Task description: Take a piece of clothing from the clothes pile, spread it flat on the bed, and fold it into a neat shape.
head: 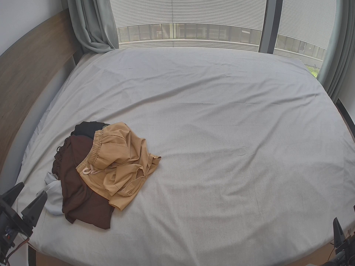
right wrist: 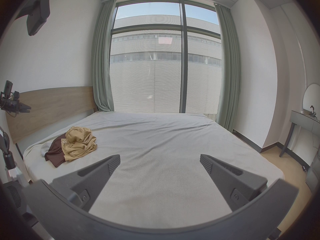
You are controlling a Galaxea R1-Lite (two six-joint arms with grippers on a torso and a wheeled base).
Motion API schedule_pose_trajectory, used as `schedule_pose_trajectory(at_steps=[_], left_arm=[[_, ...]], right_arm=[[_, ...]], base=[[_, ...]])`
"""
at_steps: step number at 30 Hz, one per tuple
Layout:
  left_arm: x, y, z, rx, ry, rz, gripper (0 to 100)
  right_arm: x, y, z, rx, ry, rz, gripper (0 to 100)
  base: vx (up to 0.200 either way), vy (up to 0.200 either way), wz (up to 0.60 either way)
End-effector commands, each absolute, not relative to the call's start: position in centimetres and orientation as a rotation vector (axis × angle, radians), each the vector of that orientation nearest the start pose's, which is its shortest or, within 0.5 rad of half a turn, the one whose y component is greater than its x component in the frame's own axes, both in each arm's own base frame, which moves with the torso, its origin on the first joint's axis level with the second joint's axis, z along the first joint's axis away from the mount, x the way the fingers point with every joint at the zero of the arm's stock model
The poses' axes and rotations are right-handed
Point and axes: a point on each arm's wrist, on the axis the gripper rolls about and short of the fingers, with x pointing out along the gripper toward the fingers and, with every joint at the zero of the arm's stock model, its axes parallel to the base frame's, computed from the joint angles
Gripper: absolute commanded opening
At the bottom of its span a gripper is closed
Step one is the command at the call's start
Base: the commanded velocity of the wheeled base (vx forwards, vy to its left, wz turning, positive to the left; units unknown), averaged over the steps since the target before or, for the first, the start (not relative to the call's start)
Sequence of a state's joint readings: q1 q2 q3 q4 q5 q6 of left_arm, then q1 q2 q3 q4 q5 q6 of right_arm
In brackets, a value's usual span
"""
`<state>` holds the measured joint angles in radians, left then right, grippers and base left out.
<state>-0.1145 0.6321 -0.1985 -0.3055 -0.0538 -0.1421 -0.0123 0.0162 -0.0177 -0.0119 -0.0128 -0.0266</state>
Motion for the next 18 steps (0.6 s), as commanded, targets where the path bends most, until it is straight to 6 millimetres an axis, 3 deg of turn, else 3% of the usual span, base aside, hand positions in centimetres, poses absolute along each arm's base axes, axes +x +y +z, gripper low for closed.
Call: schedule_pose_trajectory(at_steps=[1,18], left_arm=[[8.6,-1.2,15.9,-0.134,0.238,-0.166,100],[14.6,-2.5,17.0,-0.138,0.276,-0.226,100]], right_arm=[[-2.2,0.0,7.7,-0.028,-0.007,-0.026,100],[-2.2,0.0,7.7,-0.023,-0.007,-0.028,100]], base=[[0.0,0.0,0.0],[0.0,0.0,0.0]])
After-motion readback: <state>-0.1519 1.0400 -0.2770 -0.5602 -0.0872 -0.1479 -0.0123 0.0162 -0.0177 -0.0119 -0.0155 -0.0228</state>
